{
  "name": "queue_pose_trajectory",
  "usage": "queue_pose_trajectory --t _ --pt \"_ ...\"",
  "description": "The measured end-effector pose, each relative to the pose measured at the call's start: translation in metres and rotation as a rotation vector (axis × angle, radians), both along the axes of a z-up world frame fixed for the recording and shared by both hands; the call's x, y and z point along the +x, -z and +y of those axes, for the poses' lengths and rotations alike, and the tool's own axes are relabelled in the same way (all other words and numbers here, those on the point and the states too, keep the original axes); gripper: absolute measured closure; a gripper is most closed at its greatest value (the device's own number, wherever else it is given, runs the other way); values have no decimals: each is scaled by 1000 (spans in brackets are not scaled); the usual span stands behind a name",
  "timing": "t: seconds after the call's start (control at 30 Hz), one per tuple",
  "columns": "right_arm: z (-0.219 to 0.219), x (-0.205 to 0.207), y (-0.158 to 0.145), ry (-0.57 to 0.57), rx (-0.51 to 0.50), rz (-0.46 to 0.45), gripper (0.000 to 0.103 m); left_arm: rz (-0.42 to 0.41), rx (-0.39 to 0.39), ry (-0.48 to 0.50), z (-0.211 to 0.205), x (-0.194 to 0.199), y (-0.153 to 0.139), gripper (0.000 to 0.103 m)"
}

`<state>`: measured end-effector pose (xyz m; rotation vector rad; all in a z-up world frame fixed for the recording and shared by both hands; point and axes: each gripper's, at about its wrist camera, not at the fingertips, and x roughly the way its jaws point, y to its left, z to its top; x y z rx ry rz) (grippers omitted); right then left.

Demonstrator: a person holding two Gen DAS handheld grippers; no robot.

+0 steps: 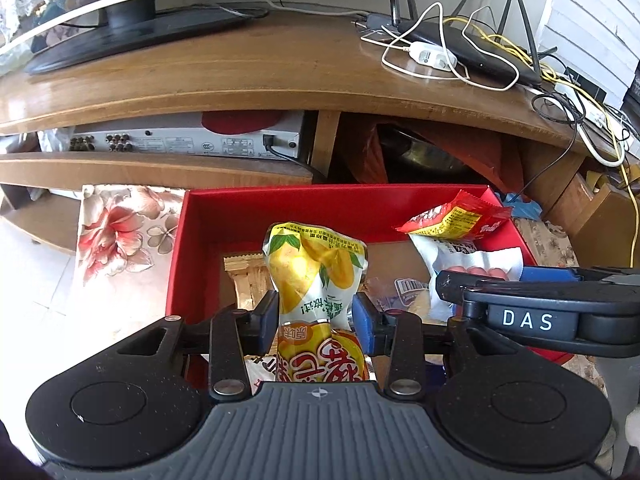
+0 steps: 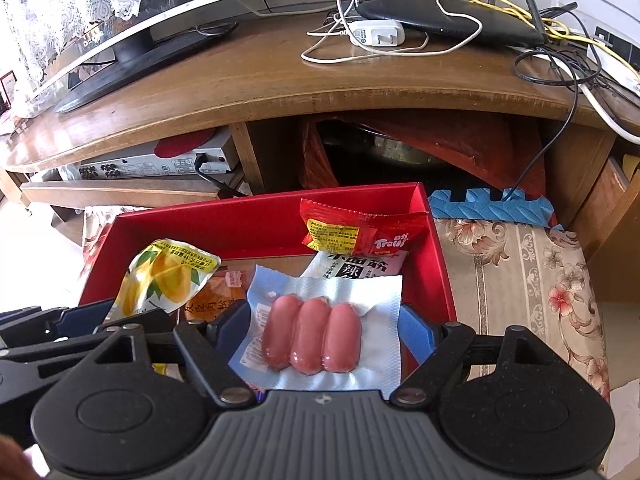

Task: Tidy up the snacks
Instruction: 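Lower the mango pouch with the left gripper while the right lowers the sausage pack, then open the left gripper on the mango pouch while the right releases the sausage pack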

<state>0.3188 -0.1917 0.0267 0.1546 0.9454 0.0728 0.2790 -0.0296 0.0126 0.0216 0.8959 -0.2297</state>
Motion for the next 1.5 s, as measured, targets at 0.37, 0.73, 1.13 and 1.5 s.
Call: queue_pose_trajectory --t 0.37,0.73,1.13,1.5 --pt "-2 -1 -4 -1 25 6 19 11 -2 -24 5 1 -2 49" --pt "-5 -8 -12 7 39 20 18 0 1 -27 7 -5 -9 41" --pt "-5 -15 -16 0 112 28 17 -12 -18 -56 17 -15 -19 38" --pt "-6 -15 -20 -2 120 8 13 -16 -33 -74 22 -16 -23 34"
